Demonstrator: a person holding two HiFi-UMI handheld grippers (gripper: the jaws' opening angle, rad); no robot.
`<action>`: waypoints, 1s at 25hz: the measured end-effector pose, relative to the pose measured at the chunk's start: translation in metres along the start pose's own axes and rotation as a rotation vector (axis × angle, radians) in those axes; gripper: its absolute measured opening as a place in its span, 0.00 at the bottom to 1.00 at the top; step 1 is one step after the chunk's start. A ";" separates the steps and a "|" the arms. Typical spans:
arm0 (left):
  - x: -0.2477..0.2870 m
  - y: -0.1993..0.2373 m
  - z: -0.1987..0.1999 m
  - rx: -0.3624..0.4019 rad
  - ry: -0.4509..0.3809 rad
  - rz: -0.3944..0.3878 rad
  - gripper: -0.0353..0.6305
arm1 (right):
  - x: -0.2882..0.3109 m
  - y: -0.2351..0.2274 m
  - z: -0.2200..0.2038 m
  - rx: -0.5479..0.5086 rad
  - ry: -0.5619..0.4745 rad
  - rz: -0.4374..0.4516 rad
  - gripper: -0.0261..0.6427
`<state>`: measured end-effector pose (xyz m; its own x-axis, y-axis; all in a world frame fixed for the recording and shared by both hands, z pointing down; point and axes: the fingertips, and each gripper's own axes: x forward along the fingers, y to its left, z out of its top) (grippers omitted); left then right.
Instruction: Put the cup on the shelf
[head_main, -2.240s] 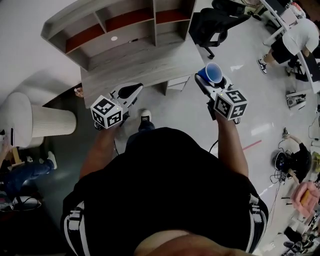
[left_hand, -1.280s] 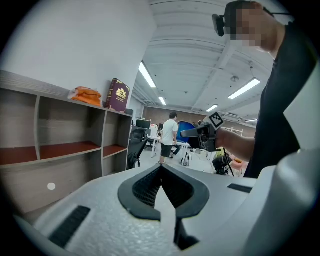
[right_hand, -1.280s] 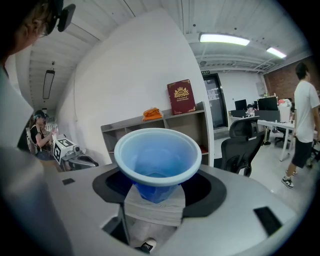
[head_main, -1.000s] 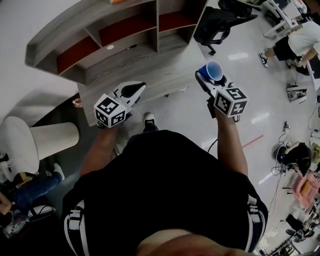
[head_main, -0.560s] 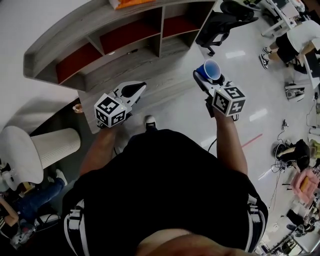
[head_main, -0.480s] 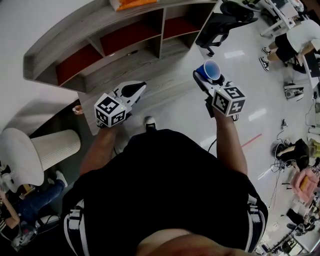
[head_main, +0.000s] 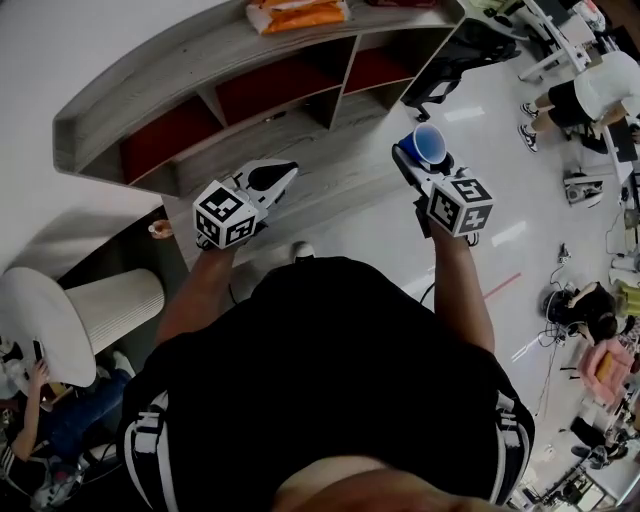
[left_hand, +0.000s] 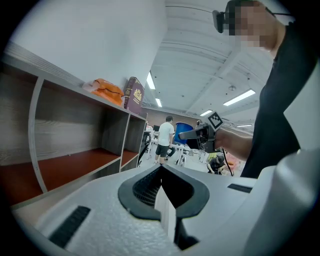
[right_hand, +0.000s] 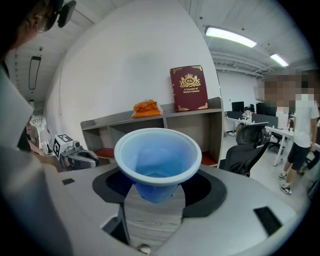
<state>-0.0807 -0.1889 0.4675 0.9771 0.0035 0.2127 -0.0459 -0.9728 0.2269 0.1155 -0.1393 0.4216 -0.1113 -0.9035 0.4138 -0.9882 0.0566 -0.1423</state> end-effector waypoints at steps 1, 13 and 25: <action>-0.002 0.004 0.001 -0.002 -0.003 -0.002 0.08 | 0.003 0.002 0.002 0.004 0.000 0.002 0.47; -0.006 0.029 0.009 0.009 -0.018 -0.062 0.08 | 0.034 0.018 0.016 0.030 0.010 0.000 0.47; -0.020 0.038 0.002 -0.014 -0.035 -0.002 0.08 | 0.046 0.018 0.016 0.038 0.003 0.029 0.47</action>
<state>-0.1020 -0.2263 0.4703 0.9838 -0.0028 0.1792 -0.0466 -0.9695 0.2408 0.0944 -0.1870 0.4239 -0.1404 -0.9005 0.4115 -0.9798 0.0666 -0.1887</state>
